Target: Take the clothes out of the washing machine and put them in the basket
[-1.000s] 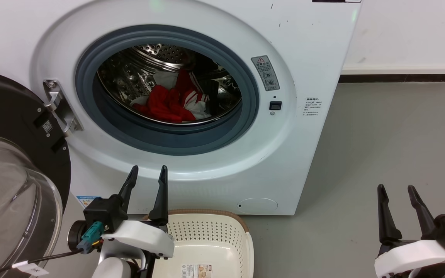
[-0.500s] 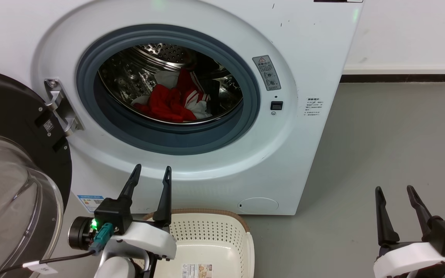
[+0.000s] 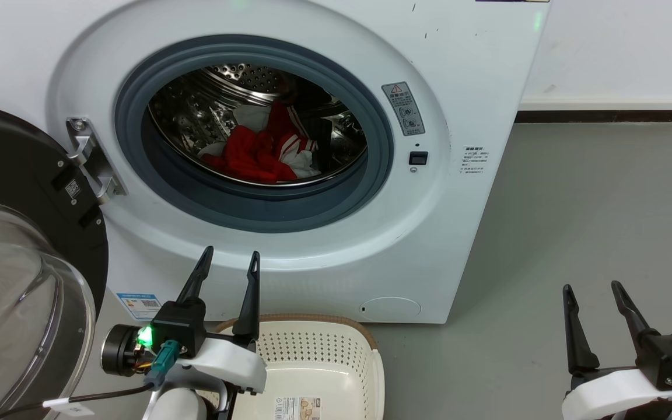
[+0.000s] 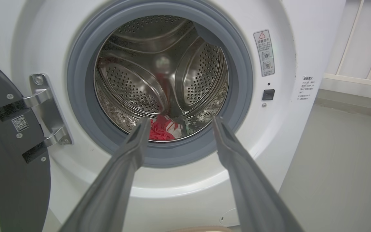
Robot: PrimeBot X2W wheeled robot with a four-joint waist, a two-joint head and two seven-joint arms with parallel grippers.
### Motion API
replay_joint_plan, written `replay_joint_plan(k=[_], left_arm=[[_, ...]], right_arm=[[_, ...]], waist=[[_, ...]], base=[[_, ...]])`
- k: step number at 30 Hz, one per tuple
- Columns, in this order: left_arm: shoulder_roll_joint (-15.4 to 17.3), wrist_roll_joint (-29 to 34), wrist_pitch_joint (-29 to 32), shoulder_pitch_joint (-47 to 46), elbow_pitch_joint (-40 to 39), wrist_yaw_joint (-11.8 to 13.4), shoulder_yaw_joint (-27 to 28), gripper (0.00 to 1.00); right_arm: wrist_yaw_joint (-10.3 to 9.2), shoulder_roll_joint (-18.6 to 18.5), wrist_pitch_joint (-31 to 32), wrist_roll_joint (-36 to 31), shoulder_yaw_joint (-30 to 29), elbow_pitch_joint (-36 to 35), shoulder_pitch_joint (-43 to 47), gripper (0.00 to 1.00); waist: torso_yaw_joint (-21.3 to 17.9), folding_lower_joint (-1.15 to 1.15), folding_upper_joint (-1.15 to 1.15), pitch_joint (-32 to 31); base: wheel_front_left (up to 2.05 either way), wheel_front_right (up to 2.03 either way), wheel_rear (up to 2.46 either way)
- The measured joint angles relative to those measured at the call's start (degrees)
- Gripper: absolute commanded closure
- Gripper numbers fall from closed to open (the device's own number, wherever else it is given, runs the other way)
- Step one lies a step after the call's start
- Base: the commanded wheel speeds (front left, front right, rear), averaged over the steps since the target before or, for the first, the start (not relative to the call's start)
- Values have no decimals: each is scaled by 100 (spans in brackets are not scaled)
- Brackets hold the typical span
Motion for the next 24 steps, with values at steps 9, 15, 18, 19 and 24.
replay_joint_plan(k=[9,15,18,19,24], left_arm=[[-1,-40,-8,20,1,26,16,0],[-2,-26,-8,-16,-47,45,20,0],[-2,10,-8,-172,-81,97,38,0],[-2,16,-9,-244,-91,112,44,0],[-2,73,-15,-723,-105,235,97,0]], right_arm=[[0,0,-2,40,1,54,0,0],[0,0,2,96,-8,54,-10,0],[0,0,4,113,0,-16,-59,0],[0,0,8,122,9,-53,-104,0],[0,0,54,165,101,-322,-365,0]], waist=[[15,0,0,23],[35,0,0,131],[40,0,0,275],[39,0,0,337],[18,0,0,761]], base=[[0,0,0],[0,0,0],[0,0,0],[0,0,0],[0,0,0]])
